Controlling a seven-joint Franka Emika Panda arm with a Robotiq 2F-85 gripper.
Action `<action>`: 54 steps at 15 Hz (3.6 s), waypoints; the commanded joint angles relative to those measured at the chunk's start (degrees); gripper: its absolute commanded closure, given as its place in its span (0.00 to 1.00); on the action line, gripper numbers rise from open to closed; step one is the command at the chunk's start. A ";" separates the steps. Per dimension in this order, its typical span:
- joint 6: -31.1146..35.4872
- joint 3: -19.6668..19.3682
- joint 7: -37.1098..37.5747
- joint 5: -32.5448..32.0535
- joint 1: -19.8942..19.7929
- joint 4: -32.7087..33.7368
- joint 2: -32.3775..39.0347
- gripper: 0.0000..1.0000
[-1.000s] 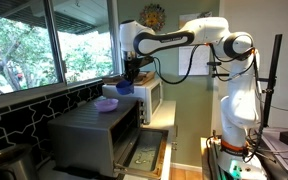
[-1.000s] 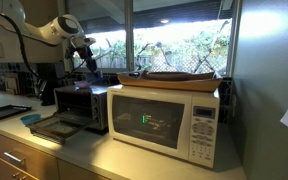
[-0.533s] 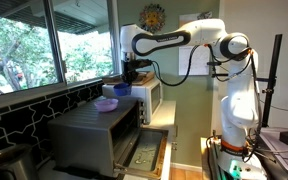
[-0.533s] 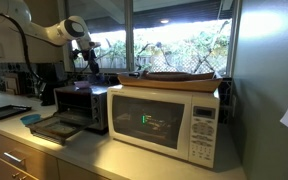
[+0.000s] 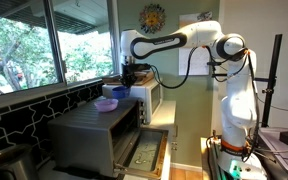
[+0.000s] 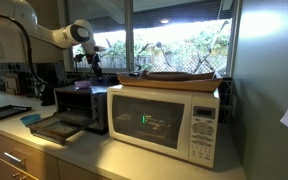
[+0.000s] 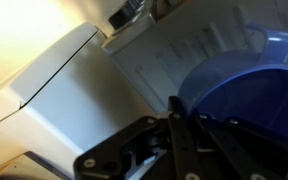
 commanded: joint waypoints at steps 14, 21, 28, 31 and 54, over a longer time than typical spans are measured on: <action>0.55 -1.15 0.31 4.04 -1.11 -3.14 -0.08 0.99; 1.66 -1.48 0.27 6.73 -1.31 -4.02 -0.07 0.99; 2.77 -1.71 0.42 8.23 -1.51 -4.88 -0.11 0.99; 3.11 -1.67 0.42 8.09 -1.53 -5.11 -0.15 0.97; -7.92 1.93 8.75 18.55 0.67 2.50 -0.93 0.00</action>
